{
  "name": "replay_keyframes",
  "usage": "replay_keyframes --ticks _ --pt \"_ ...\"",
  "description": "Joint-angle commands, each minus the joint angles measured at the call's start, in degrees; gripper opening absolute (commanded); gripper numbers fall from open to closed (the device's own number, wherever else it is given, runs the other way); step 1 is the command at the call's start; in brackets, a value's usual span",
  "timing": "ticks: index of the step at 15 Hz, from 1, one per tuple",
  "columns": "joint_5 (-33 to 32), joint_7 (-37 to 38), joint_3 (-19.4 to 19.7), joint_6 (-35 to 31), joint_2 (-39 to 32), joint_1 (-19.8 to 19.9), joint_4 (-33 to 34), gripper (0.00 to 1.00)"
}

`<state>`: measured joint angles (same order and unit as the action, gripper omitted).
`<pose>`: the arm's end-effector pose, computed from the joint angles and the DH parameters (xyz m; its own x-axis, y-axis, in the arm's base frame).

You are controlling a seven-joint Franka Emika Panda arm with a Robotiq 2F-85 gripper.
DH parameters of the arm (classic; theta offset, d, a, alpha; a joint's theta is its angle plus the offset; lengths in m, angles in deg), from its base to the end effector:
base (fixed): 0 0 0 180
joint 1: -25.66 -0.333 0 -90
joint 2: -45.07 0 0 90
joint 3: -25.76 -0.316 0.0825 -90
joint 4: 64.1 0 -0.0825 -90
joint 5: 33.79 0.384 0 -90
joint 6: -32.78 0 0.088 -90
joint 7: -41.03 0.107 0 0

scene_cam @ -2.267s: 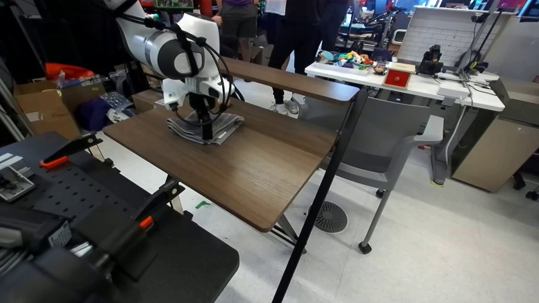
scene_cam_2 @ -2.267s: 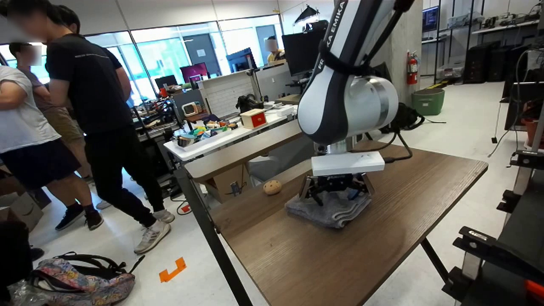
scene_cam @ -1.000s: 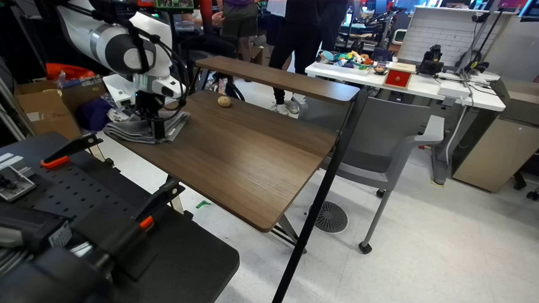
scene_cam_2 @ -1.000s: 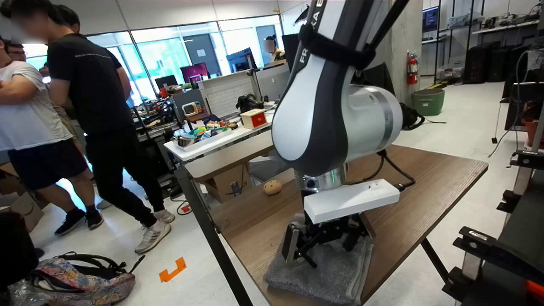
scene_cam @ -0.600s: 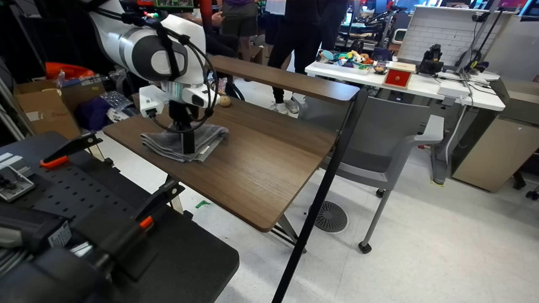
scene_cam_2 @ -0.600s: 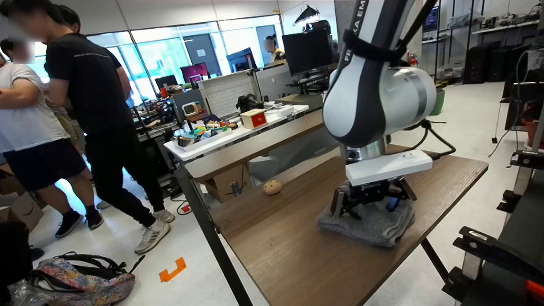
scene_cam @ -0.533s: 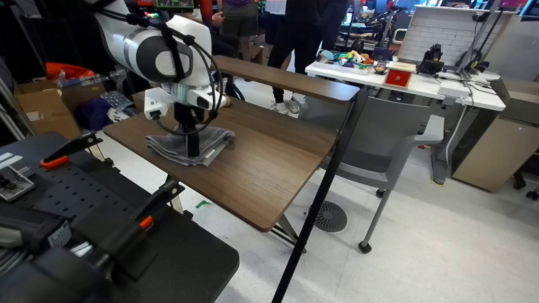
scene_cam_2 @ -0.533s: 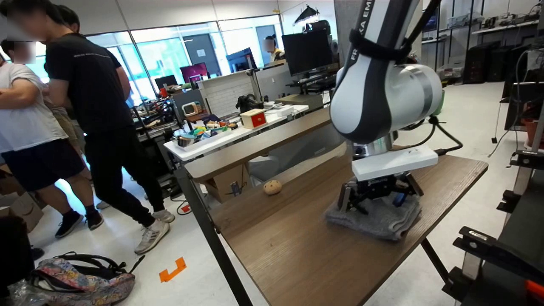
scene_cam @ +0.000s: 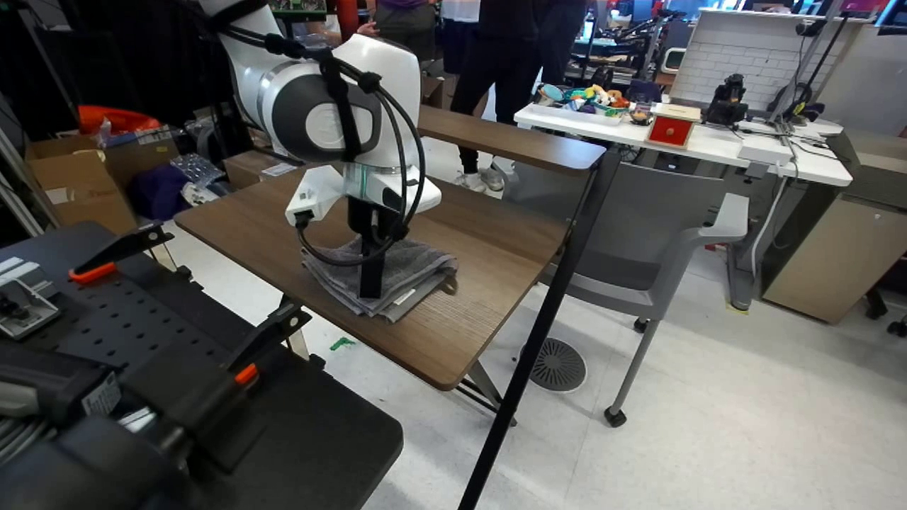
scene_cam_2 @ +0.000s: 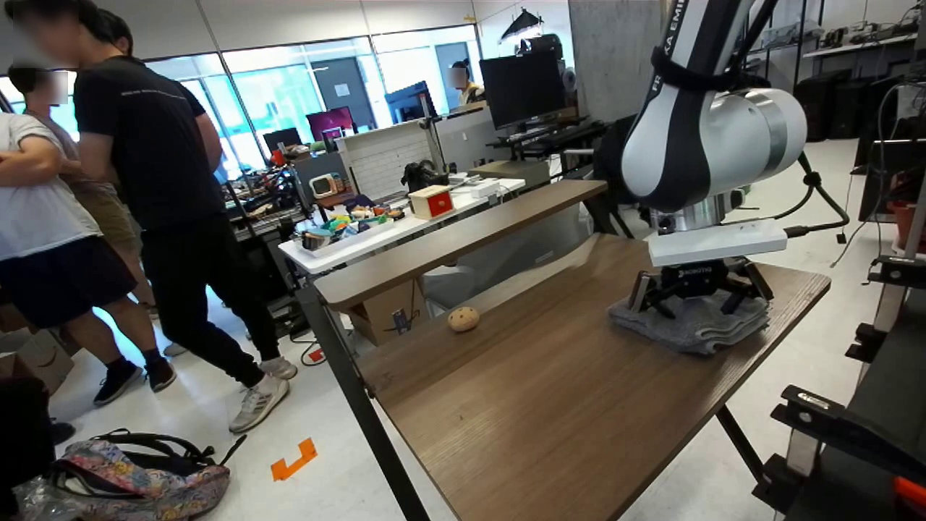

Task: Move the potato to the left, wipe the table with the grey towel

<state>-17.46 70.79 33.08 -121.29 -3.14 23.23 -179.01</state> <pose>0.5490 -0.0623 0.0232 0.6632 -0.7393 -0.1165 -0.7361 -0.6725 0.0767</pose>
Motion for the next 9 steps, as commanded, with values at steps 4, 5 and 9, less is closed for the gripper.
replay_keyframes --ticks 4,5,9 --pt "0.66 -0.41 -1.14 -0.94 -0.12 0.34 0.17 1.00" --pt "0.69 -0.42 -1.32 -0.99 -0.12 0.29 0.18 1.00" --pt "-0.27 5.81 4.05 -0.37 -3.27 -2.01 3.57 1.00"
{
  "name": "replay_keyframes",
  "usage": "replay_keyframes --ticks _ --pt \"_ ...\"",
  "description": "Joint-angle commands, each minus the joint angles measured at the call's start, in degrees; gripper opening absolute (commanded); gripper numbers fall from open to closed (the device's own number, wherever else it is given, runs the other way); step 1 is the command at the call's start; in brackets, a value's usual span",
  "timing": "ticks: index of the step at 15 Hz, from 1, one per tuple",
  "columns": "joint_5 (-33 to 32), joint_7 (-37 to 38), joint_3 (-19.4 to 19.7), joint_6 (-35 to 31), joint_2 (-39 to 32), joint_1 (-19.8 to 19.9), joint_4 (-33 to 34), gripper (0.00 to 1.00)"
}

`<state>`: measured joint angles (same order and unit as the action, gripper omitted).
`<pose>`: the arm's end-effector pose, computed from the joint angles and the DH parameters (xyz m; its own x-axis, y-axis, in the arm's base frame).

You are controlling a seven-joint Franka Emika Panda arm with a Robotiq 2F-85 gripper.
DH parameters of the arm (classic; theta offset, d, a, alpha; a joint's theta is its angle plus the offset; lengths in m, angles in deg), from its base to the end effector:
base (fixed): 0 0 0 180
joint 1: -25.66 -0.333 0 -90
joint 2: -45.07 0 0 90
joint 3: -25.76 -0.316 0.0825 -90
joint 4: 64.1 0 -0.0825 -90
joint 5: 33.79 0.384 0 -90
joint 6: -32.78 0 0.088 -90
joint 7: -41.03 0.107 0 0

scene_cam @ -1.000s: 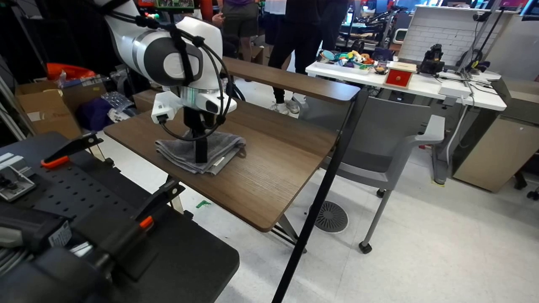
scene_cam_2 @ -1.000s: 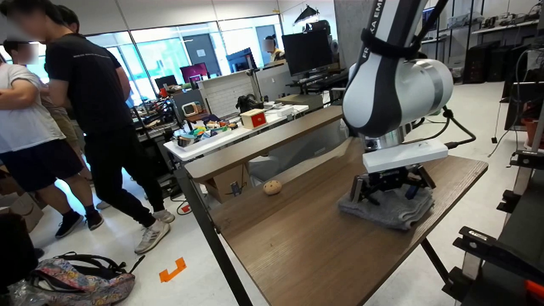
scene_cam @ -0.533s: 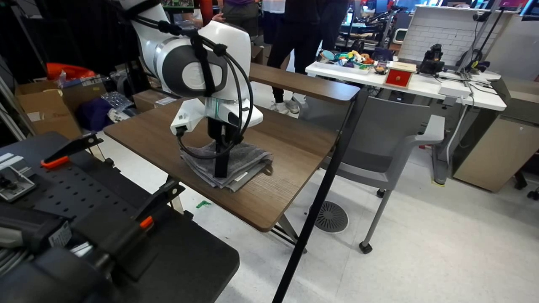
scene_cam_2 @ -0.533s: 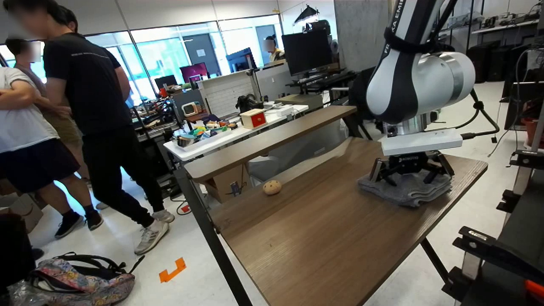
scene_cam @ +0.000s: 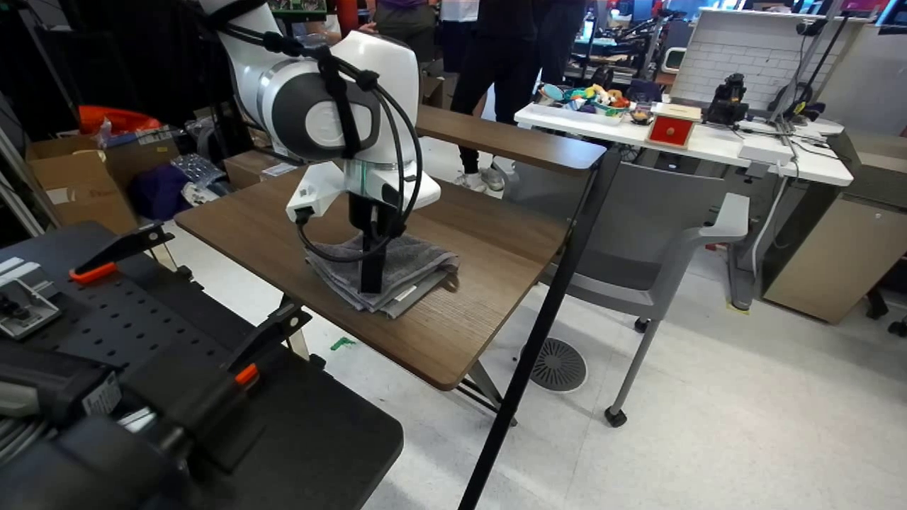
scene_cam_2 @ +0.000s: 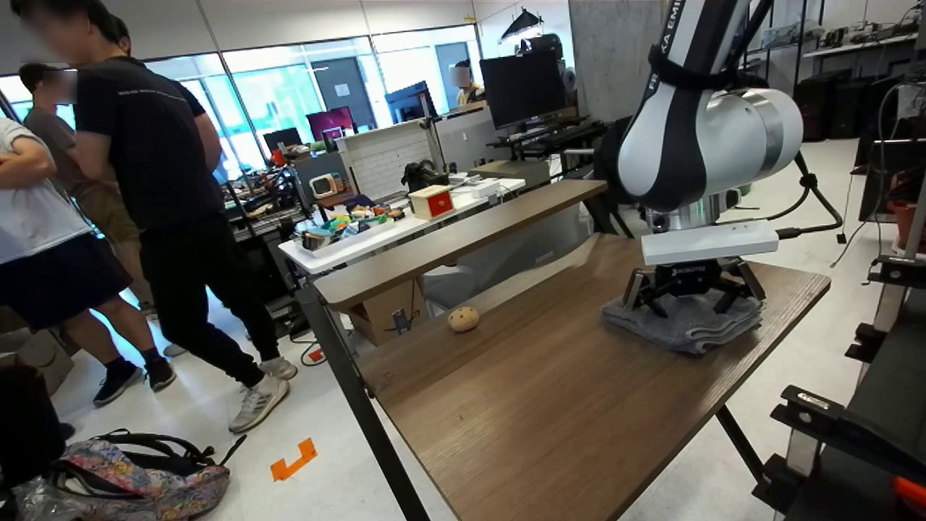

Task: Move the potato to the left, wipe the table with the grey towel

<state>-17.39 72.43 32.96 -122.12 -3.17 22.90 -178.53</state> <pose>0.5547 -0.0584 0.0260 0.6494 -0.7541 -0.0981 -0.7519 -0.6560 0.0656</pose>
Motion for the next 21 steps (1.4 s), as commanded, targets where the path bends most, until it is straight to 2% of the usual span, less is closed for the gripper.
replay_keyframes --ticks 1,3,5,9,12,17,19,21 --pt "-0.24 5.09 5.23 0.24 -4.36 -0.77 3.98 1.00" --pt "0.38 7.07 7.04 -0.18 -5.85 1.43 5.66 1.00" --pt "1.11 7.82 7.16 0.63 -6.96 4.48 7.72 1.00" --pt "2.52 4.47 1.72 -3.81 -8.94 8.80 9.20 1.00" --pt "2.03 0.51 -2.04 -6.25 -8.26 8.62 5.59 1.00" --pt "2.09 -10.86 -9.34 -10.78 -4.44 8.84 -1.20 1.00" --pt "2.00 -11.41 -9.81 -10.42 -5.20 8.07 0.01 1.00" --pt "2.37 -9.68 -8.01 -10.47 -6.91 7.89 4.07 1.00"
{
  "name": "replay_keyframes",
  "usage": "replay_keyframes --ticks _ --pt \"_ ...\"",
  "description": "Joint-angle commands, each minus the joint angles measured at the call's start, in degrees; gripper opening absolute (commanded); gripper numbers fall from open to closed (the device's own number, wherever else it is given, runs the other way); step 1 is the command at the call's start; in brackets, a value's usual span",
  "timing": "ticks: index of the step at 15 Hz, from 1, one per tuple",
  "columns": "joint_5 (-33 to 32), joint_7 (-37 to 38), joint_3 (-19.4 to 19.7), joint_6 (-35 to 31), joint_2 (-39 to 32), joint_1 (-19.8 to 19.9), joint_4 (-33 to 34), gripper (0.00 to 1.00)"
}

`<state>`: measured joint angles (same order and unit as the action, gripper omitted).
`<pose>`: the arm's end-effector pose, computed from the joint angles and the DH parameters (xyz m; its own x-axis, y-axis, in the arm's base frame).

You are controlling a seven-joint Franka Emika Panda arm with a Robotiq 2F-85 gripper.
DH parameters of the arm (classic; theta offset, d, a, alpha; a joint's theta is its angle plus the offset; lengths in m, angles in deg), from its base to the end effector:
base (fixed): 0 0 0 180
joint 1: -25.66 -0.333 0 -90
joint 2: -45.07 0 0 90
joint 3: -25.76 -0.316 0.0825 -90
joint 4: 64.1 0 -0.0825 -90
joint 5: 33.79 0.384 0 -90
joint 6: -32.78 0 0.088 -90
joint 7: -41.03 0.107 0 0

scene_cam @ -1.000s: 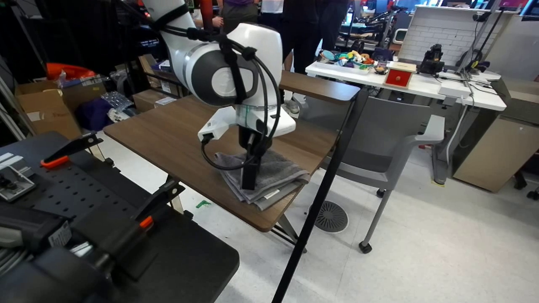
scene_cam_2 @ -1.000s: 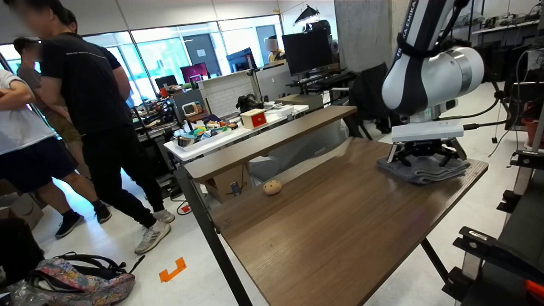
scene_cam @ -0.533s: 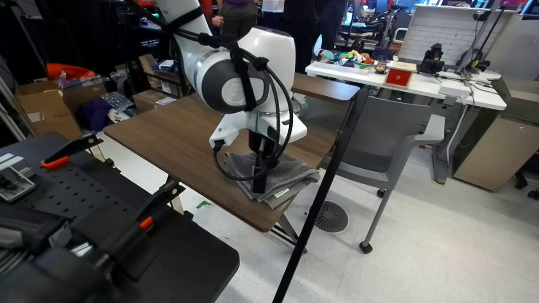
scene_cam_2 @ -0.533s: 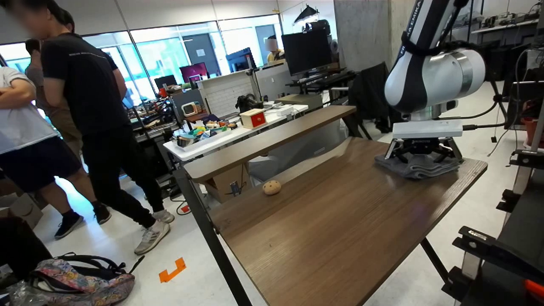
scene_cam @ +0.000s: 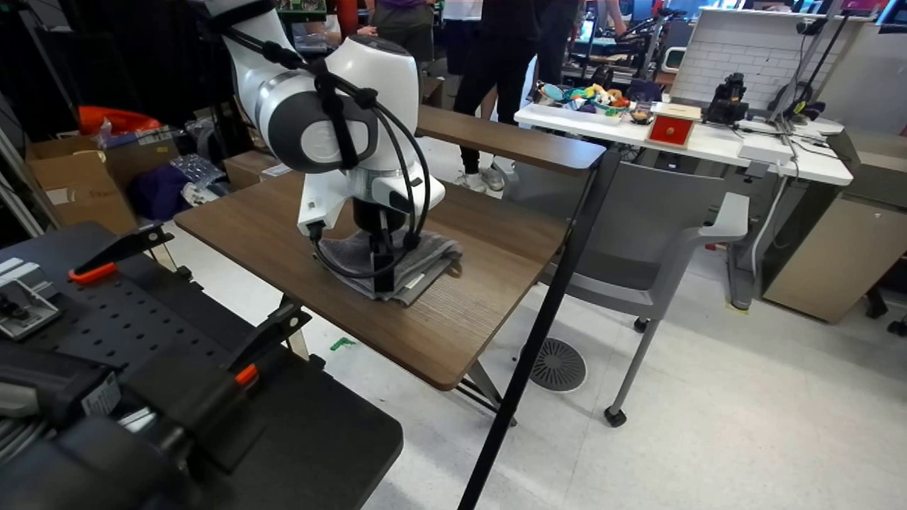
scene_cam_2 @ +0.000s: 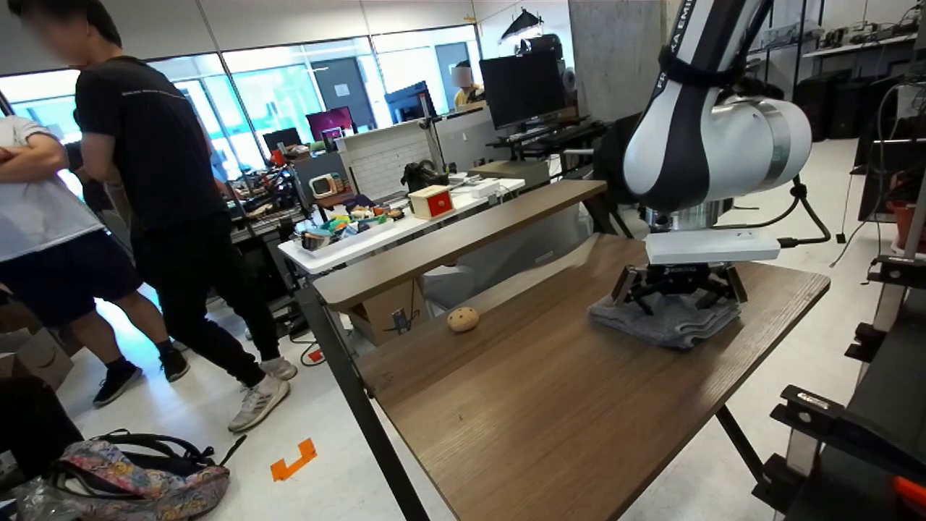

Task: Move the potato to the left, wipe the table with the grey towel

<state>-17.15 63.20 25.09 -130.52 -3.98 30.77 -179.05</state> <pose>0.5595 -0.0583 0.0226 0.7337 -0.6771 -0.0567 -0.6794 -0.7303 -0.0713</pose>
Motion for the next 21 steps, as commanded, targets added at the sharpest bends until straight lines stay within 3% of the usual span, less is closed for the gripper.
replay_keyframes --ticks 1,6,9,16,21 --pt "2.66 0.35 0.93 -1.57 -6.58 0.91 6.62 1.00" --pt "7.39 3.31 2.97 -0.27 -8.80 5.85 13.47 1.00" --pt "7.79 3.99 2.75 -0.03 -10.67 5.75 15.79 1.00" --pt "6.80 -2.67 -5.05 -4.40 -7.91 1.42 8.98 1.00" --pt "6.67 0.09 -1.64 -5.24 -10.37 -1.09 15.19 1.00"
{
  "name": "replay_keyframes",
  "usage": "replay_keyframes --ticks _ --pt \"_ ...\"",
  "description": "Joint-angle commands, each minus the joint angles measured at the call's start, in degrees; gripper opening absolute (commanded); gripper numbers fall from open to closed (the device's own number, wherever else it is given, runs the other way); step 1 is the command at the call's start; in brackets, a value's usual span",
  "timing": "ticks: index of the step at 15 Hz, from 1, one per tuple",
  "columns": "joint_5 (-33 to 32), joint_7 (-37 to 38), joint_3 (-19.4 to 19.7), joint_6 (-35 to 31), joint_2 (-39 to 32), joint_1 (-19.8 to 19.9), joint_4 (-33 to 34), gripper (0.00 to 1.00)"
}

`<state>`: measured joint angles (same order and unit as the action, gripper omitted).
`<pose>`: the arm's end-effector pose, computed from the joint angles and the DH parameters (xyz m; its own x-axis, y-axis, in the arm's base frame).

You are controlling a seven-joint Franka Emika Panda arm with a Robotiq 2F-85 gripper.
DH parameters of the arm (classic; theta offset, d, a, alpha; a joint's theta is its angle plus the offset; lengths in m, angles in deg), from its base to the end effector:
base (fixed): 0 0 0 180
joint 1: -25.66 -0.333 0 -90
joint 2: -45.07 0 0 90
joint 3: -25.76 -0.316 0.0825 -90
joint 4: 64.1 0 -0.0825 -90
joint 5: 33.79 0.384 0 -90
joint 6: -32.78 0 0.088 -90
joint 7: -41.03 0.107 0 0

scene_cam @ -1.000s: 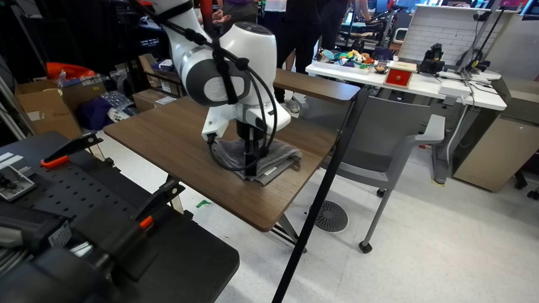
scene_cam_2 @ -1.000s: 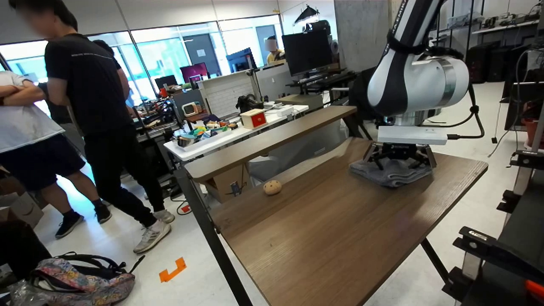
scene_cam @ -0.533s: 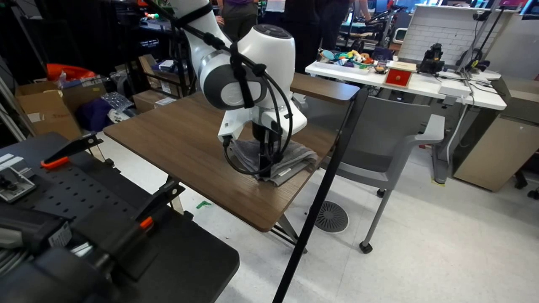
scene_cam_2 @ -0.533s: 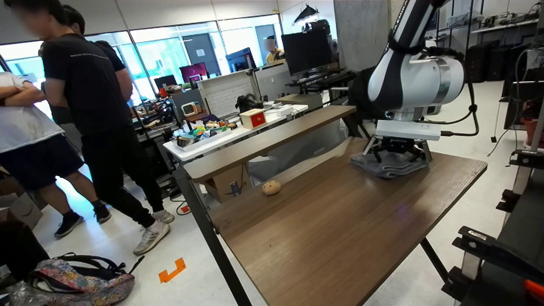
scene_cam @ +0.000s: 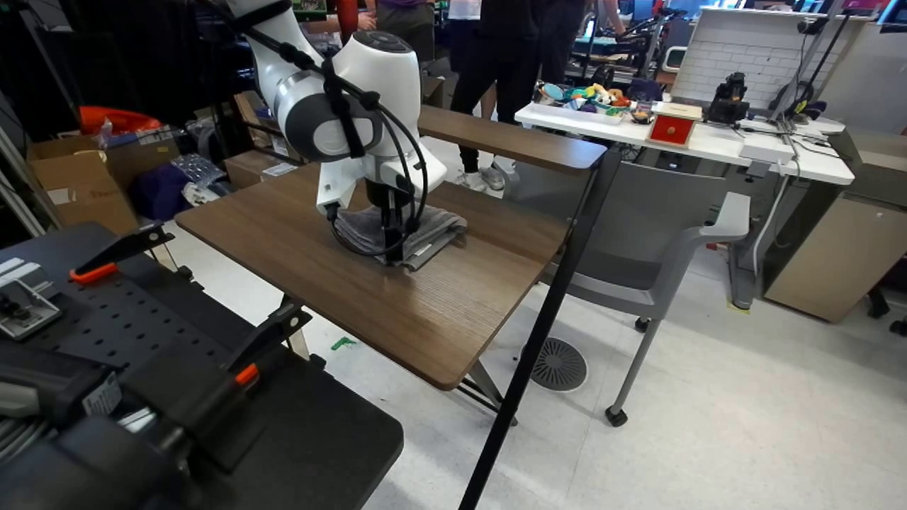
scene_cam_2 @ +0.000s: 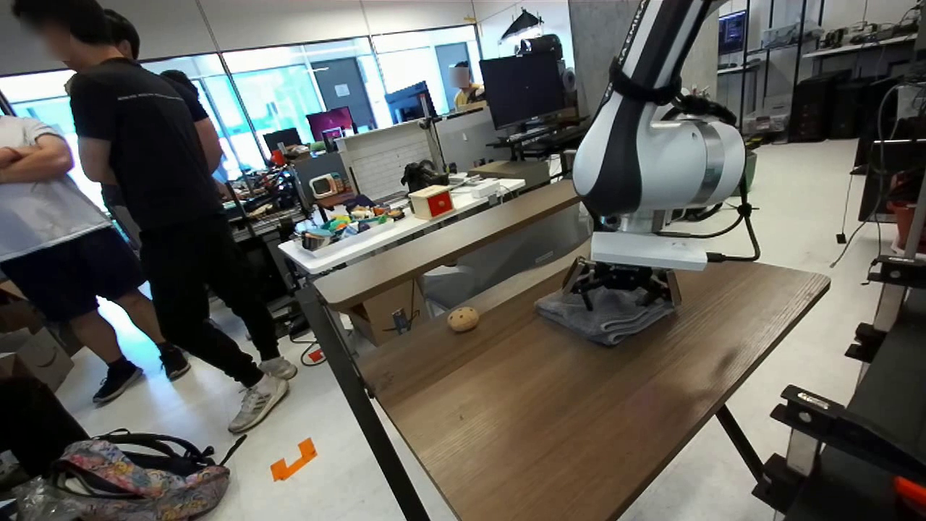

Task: Move the potato to the left, wipe the table with the grey towel

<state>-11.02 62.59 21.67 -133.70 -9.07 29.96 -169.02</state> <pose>0.6152 -0.0261 0.0256 0.7002 -0.7139 0.0051 -0.6975 -0.6856 -0.2083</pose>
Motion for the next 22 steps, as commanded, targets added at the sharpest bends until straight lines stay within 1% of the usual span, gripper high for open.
replay_keyframes --ticks 1,6,9,11,14,19,21,22 --pt "0.68 1.41 2.62 -2.17 -5.55 -0.04 6.28 1.00" --pt "1.60 6.00 7.83 -1.60 -9.20 3.18 14.14 1.00" --pt "1.50 9.41 10.27 -0.57 -12.32 3.56 18.71 1.00" --pt "1.15 10.75 10.49 -1.24 -13.70 2.30 20.22 1.00" --pt "0.44 10.22 9.30 -3.65 -14.25 -0.80 20.41 1.00" --pt "0.36 10.39 8.23 -7.58 -15.23 -7.46 21.98 1.00" --pt "0.09 9.63 7.69 -7.29 -15.38 -8.75 21.81 1.00" --pt "0.02 8.54 6.45 -7.18 -15.15 -8.54 21.23 1.00"
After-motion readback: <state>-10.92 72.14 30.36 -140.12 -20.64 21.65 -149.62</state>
